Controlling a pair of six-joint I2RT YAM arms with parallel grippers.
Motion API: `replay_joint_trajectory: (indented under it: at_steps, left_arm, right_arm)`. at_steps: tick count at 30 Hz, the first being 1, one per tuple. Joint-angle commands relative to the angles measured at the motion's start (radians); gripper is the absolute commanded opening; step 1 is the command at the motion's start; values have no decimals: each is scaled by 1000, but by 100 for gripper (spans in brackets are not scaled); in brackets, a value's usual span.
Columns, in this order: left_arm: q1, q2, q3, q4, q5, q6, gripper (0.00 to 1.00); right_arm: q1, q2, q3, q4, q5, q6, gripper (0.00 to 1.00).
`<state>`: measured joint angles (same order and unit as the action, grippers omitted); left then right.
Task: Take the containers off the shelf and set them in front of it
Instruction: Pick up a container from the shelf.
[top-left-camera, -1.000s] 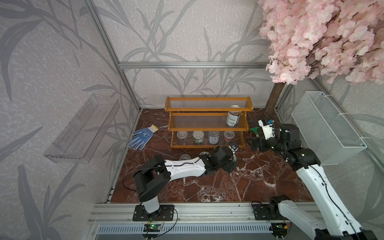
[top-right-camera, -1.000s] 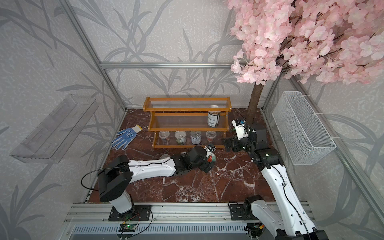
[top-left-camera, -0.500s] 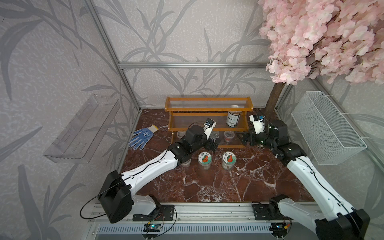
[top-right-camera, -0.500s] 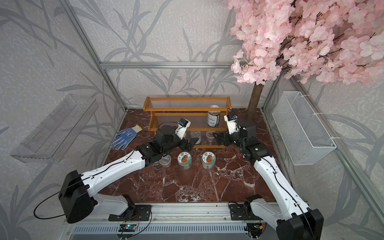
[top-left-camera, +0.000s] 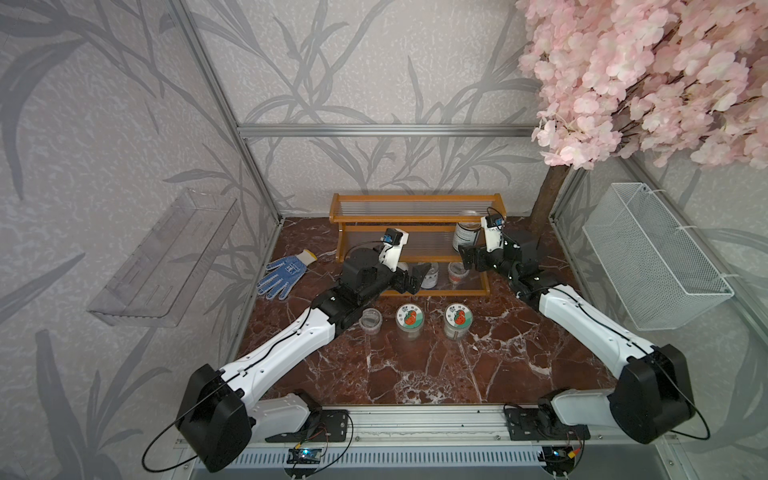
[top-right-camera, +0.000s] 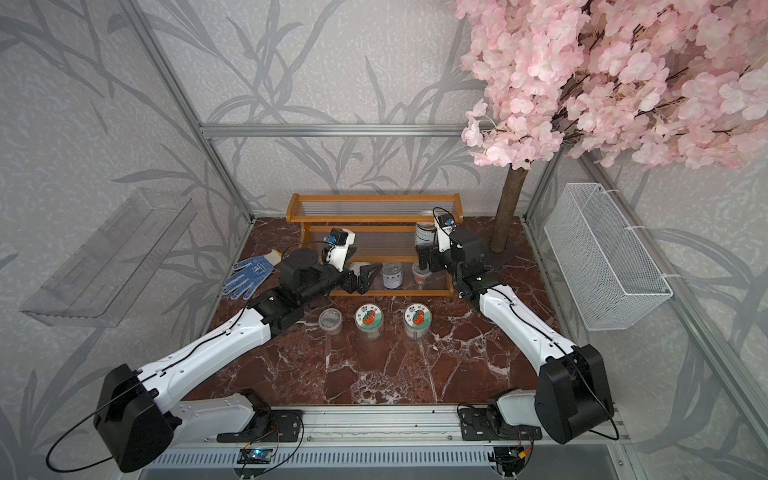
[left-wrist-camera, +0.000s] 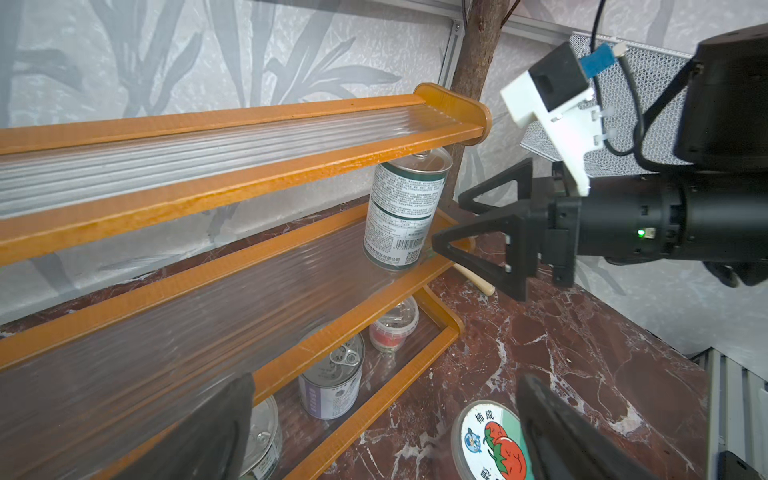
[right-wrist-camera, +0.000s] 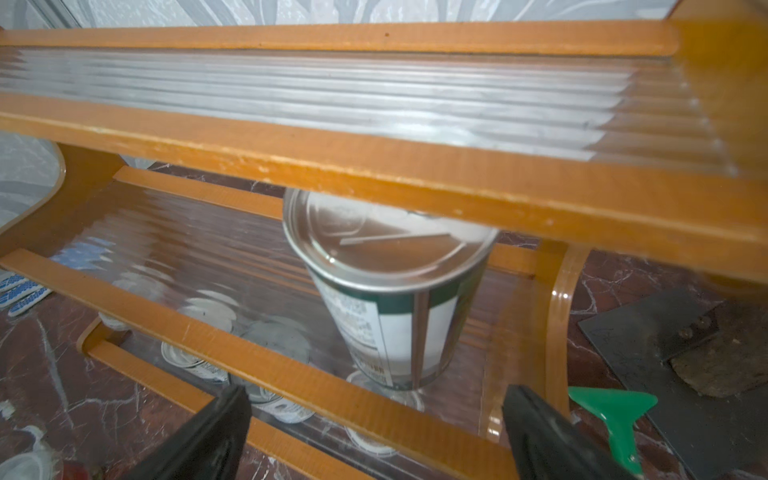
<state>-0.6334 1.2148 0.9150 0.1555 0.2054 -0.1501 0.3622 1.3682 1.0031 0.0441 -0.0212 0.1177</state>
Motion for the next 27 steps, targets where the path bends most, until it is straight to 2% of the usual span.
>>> replay_joint_trajectory:
  at_steps: [1, 17, 27]
  left_arm:
    - [5, -31, -30, 42, 32, -30, 100]
    - [8, -74, -103, 52, 41, -75, 100]
    - [9, -69, -110, 50, 42, -79, 100]
  right_arm:
    - [5, 28, 49, 109, 18, 14, 99]
    - [6, 178, 126, 214, 121, 47, 100]
    - [5, 202, 112, 296, 119, 62, 81]
